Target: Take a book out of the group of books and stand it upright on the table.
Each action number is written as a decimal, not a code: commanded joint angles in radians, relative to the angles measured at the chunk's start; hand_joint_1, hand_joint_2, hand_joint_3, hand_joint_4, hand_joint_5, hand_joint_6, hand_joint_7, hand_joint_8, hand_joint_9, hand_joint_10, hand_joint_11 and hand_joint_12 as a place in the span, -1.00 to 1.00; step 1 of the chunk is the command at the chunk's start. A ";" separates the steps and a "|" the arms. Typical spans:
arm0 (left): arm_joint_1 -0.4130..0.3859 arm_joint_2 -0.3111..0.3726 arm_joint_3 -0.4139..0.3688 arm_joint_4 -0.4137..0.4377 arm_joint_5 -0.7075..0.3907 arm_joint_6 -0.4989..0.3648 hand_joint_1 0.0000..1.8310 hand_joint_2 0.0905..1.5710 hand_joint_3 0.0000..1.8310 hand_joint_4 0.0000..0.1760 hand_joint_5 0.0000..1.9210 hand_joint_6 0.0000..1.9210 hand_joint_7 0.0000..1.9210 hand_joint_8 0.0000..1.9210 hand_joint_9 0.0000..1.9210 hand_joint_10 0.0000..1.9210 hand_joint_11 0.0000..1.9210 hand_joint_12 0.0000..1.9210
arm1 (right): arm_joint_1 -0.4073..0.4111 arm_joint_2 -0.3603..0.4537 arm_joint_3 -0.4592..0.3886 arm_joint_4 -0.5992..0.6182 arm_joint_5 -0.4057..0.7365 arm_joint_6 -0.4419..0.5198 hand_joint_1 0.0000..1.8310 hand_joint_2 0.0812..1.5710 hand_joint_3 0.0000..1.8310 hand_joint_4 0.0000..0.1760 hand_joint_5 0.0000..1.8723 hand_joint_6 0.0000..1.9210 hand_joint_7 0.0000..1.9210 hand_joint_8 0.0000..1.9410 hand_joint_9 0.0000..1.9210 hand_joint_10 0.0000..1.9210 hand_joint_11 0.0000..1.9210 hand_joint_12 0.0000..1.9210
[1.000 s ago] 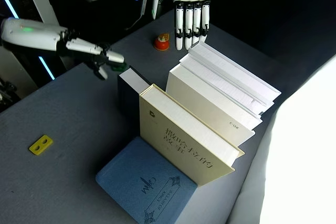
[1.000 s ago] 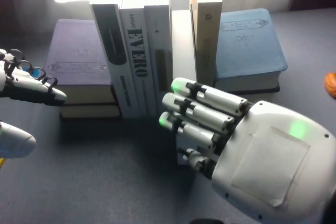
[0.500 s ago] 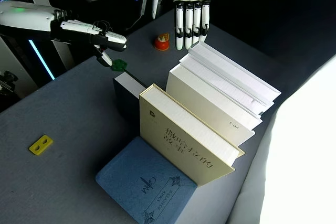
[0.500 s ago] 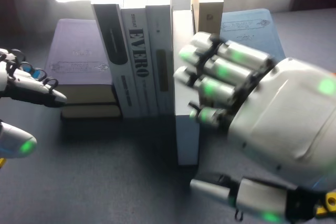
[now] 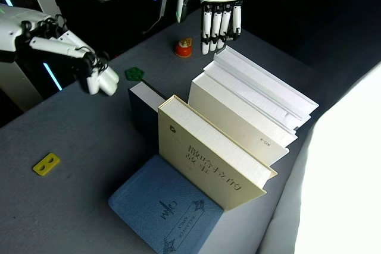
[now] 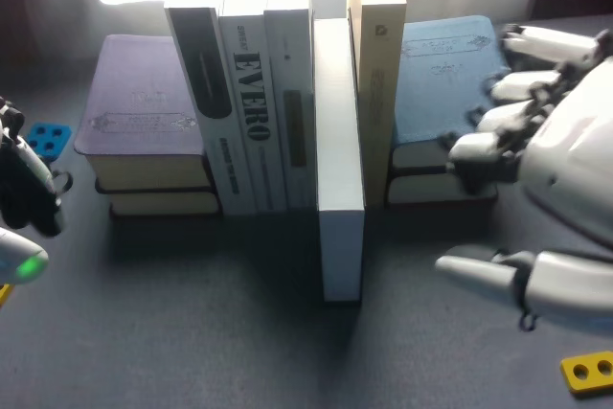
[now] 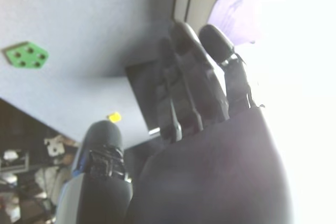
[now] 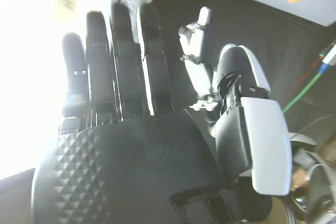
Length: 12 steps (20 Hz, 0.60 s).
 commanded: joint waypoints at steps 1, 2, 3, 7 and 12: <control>-0.015 0.004 0.001 0.009 0.074 -0.001 -0.79 0.67 -1.00 -1.00 -0.27 -0.41 -0.36 0.28 -0.42 0.45 -0.62 0.79 | 0.019 0.017 -0.005 -0.029 0.069 -0.006 -0.93 0.56 -1.00 -1.00 -0.29 0.33 -0.23 0.30 -0.45 0.63 -0.69 0.96; -0.019 0.006 0.002 0.009 0.074 -0.001 -0.82 0.69 -1.00 -1.00 -0.29 -0.10 -0.33 0.44 -0.37 0.57 -0.53 0.84 | 0.024 0.032 -0.005 -0.019 0.068 -0.006 -0.95 0.57 -1.00 -1.00 -0.20 0.62 -0.12 0.50 -0.38 0.78 -0.61 0.99; -0.020 0.007 0.001 0.009 0.074 -0.001 -0.90 0.72 -1.00 -1.00 -0.28 0.24 -0.16 0.51 -0.22 0.62 -0.42 0.78 | 0.027 0.049 -0.005 -0.011 0.062 -0.005 -1.00 0.58 -1.00 -1.00 -0.11 0.74 -0.01 0.57 -0.21 0.90 -0.53 1.00; -0.020 0.012 -0.010 0.009 0.074 -0.001 -0.92 0.74 -1.00 -1.00 -0.17 0.65 -0.04 0.83 -0.11 0.98 -0.27 0.99 | 0.032 0.086 -0.005 0.002 0.054 0.001 -1.00 0.57 -1.00 -1.00 0.10 0.87 0.21 0.76 0.14 1.00 -0.06 1.00; -0.027 0.016 -0.024 0.009 0.074 -0.001 -0.94 0.75 -1.00 -1.00 -0.11 0.61 -0.03 0.88 -0.08 1.00 -0.24 1.00 | 0.053 0.100 -0.004 0.007 0.063 -0.017 -1.00 0.57 -1.00 -1.00 0.15 0.94 0.23 0.89 0.17 1.00 -0.01 1.00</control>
